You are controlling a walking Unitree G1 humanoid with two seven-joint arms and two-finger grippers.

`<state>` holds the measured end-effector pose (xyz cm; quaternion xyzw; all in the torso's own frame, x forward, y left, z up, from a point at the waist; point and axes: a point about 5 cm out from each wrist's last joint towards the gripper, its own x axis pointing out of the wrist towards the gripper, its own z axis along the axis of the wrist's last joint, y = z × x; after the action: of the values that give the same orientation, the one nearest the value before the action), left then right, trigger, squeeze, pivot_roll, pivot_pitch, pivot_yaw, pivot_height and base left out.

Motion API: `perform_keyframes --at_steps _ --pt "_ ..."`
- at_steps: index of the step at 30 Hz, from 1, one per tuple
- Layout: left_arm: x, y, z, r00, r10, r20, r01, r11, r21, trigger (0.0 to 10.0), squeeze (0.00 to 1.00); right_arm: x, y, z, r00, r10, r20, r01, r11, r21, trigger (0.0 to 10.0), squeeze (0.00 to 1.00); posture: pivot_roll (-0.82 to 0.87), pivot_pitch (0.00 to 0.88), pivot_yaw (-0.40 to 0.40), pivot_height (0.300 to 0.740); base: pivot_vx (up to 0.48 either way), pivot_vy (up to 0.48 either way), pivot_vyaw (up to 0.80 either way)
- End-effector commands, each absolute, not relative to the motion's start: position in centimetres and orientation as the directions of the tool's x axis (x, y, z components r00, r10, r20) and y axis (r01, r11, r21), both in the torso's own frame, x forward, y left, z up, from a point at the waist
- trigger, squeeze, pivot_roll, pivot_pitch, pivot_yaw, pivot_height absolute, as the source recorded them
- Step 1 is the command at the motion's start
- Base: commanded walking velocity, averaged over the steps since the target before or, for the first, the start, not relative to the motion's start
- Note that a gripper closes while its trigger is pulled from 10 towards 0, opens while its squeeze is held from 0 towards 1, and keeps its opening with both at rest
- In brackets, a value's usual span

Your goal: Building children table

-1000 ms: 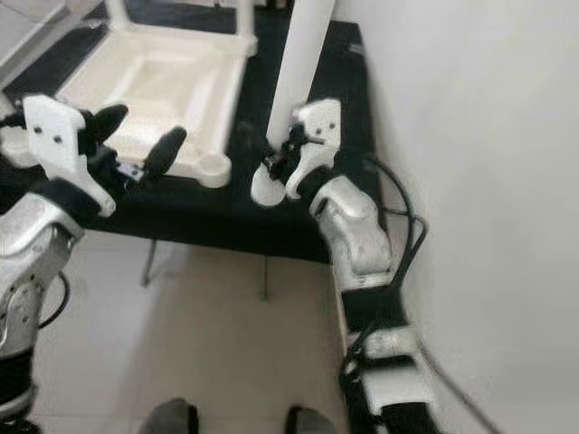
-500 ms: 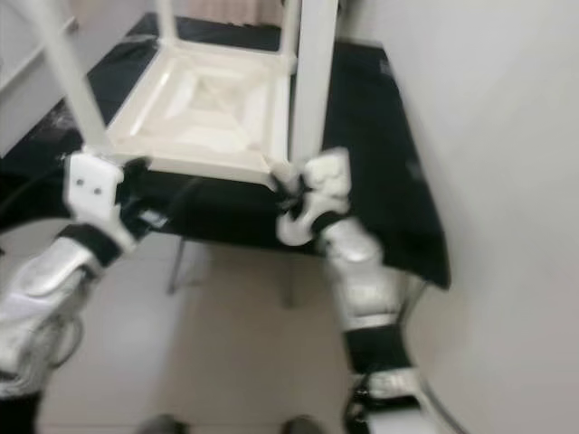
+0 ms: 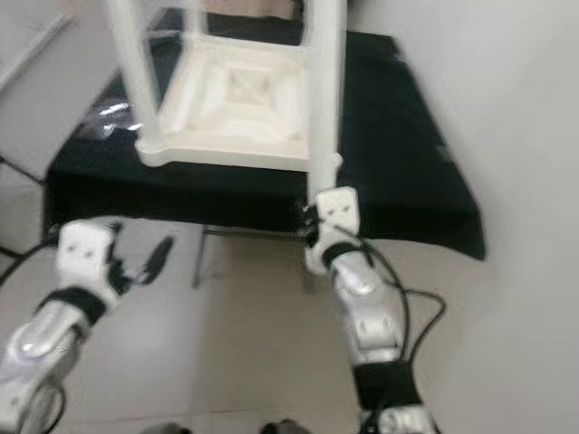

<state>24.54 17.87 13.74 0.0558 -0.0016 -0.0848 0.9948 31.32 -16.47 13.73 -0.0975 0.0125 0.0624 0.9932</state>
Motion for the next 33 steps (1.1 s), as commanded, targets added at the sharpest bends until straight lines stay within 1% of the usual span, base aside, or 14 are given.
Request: perform_keyframes --at_steps 1,3,4,10,12,13,14,15,17,21,23,26,32,33 --pt "24.4 17.9 13.1 0.987 -0.157 -0.010 0.158 0.981 0.112 10.0 0.00 30.9 -17.6 12.9 0.996 0.067 -0.055 -0.077 0.973 -0.216 10.0 0.00 0.07 0.159 -0.080 0.740 0.000 0.000 -0.80" --pt "24.1 18.1 12.4 0.990 -0.137 -0.026 0.139 0.985 0.103 10.0 0.00 30.5 -17.9 12.1 0.996 0.048 -0.078 -0.064 0.974 -0.219 10.0 0.00 0.07 0.153 -0.078 0.740 0.000 0.000 -0.80" --pt "23.4 18.3 11.3 0.993 -0.107 -0.049 0.111 0.990 0.090 10.0 0.00 29.7 -18.3 10.8 0.993 0.020 -0.113 -0.044 0.976 -0.215 10.0 0.00 0.06 0.147 -0.078 0.740 0.000 0.000 -0.80" --pt "22.0 17.9 8.8 0.991 -0.068 -0.116 0.080 0.992 0.101 10.0 0.00 27.7 -18.1 8.1 0.983 0.007 -0.185 -0.041 0.983 -0.180 10.0 0.00 0.06 0.130 -0.075 0.740 0.000 0.000 -0.80" --pt "20.5 18.4 6.4 0.981 -0.038 -0.189 0.047 0.998 0.044 10.0 0.00 26.2 -18.5 5.4 0.965 -0.008 -0.263 -0.050 0.976 -0.212 10.0 0.00 0.07 0.113 -0.074 0.740 0.000 0.000 0.00" --pt "20.5 18.4 6.4 0.981 -0.038 -0.189 0.047 0.998 0.044 10.0 0.00 26.2 -18.5 5.4 0.965 -0.008 -0.263 -0.050 0.976 -0.212 10.0 0.00 0.07 0.113 -0.074 0.740 0.000 0.000 0.00" --pt "19.9 20.8 5.0 0.969 0.087 -0.231 -0.087 0.996 0.010 10.0 0.00 25.5 -20.0 3.5 0.944 -0.074 -0.322 0.007 0.979 -0.205 10.0 0.00 0.07 0.104 -0.069 0.740 0.000 0.000 0.00" --pt "19.9 20.8 5.0 0.969 0.087 -0.231 -0.087 0.996 0.010 10.0 0.00 25.5 -20.0 3.5 0.944 -0.074 -0.322 0.007 0.979 -0.205 10.0 0.00 0.07 0.104 -0.069 0.740 0.000 0.000 0.00" --pt "19.1 22.0 4.1 0.956 0.144 -0.257 -0.149 0.989 0.000 10.0 0.00 25.4 -21.4 3.3 0.940 -0.132 -0.314 0.064 0.974 -0.219 10.0 0.00 0.07 0.102 -0.066 0.740 0.000 0.000 0.00" --pt "18.8 21.6 3.7 0.956 0.125 -0.266 -0.132 0.991 -0.006 10.0 0.00 25.4 -21.4 3.3 0.942 -0.133 -0.308 0.075 0.979 -0.192 10.0 0.00 0.07 0.102 -0.066 0.740 0.000 0.000 0.00" --pt "18.4 20.9 3.6 0.959 0.096 -0.267 -0.089 0.995 0.038 10.0 0.00 25.0 -20.0 3.6 0.957 -0.069 -0.281 0.024 0.987 -0.160 10.0 0.00 0.07 0.103 -0.054 0.740 0.000 0.000 0.00" --pt "17.3 20.7 3.4 0.959 0.084 -0.272 -0.075 0.996 0.045 10.0 0.00 24.0 -18.6 3.8 0.968 -0.027 -0.250 -0.019 0.983 -0.180 10.0 0.00 0.08 0.103 -0.036 0.740 0.000 0.000 0.00" --pt "16.6 19.5 3.6 0.964 -0.007 -0.266 0.020 0.999 0.047 10.0 0.00 22.4 -18.4 3.7 0.973 -0.009 -0.232 -0.023 0.990 -0.137 10.0 0.00 0.07 0.133 -0.004 0.740 0.000 0.000 0.00" --pt "16.6 19.1 4.0 0.965 -0.053 -0.255 0.075 0.994 0.077 10.0 0.00 21.5 -18.5 3.6 0.970 0.009 -0.242 -0.041 0.991 -0.128 10.0 0.00 0.06 0.146 0.016 0.740 0.000 0.000 0.00"
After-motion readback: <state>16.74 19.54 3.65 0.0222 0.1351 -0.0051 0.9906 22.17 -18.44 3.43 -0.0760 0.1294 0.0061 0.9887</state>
